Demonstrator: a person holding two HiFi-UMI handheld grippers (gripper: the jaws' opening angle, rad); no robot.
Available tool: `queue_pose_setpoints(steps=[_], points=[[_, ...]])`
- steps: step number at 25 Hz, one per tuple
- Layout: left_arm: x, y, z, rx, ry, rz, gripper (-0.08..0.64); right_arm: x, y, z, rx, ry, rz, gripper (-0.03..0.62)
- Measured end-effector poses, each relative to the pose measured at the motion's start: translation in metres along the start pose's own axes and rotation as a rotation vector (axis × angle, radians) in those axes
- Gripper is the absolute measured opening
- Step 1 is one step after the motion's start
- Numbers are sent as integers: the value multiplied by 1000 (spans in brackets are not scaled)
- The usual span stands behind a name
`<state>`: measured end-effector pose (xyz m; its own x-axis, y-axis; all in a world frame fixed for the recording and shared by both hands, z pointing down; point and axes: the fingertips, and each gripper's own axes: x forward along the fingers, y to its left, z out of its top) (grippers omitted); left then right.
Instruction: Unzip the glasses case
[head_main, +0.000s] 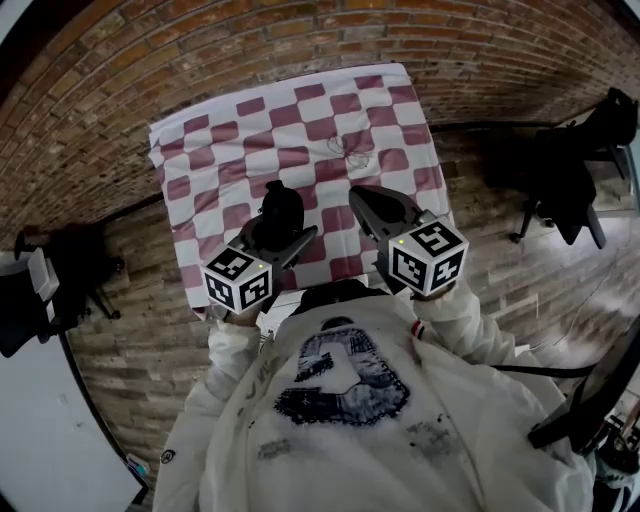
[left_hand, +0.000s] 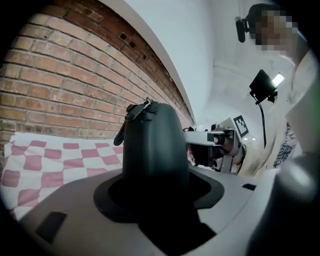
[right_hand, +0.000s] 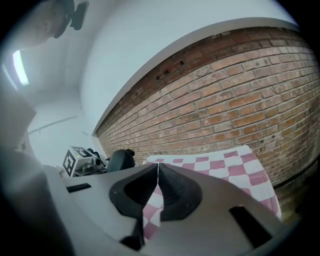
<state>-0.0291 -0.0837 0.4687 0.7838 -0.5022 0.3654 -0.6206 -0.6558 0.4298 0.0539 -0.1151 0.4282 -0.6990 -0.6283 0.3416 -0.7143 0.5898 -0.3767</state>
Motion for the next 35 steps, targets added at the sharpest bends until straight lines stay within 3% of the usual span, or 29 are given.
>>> queue_pose_setpoints(steps=[8,13,20,35], points=[[-16,-4,18,-93,-167,-26,258,-13,-13,6,-34,-46,-45,15],[-28,-3,36,-114,-240,-9,259,-14,-11,16,-50,-77,-54,14],[-51,-2,69,-154,-410,-8,259,-14,0,41,-63,-141,-38,14],[-65,8,99,-186,-538,-53,259,-1,10,61,-114,-182,-35,14]])
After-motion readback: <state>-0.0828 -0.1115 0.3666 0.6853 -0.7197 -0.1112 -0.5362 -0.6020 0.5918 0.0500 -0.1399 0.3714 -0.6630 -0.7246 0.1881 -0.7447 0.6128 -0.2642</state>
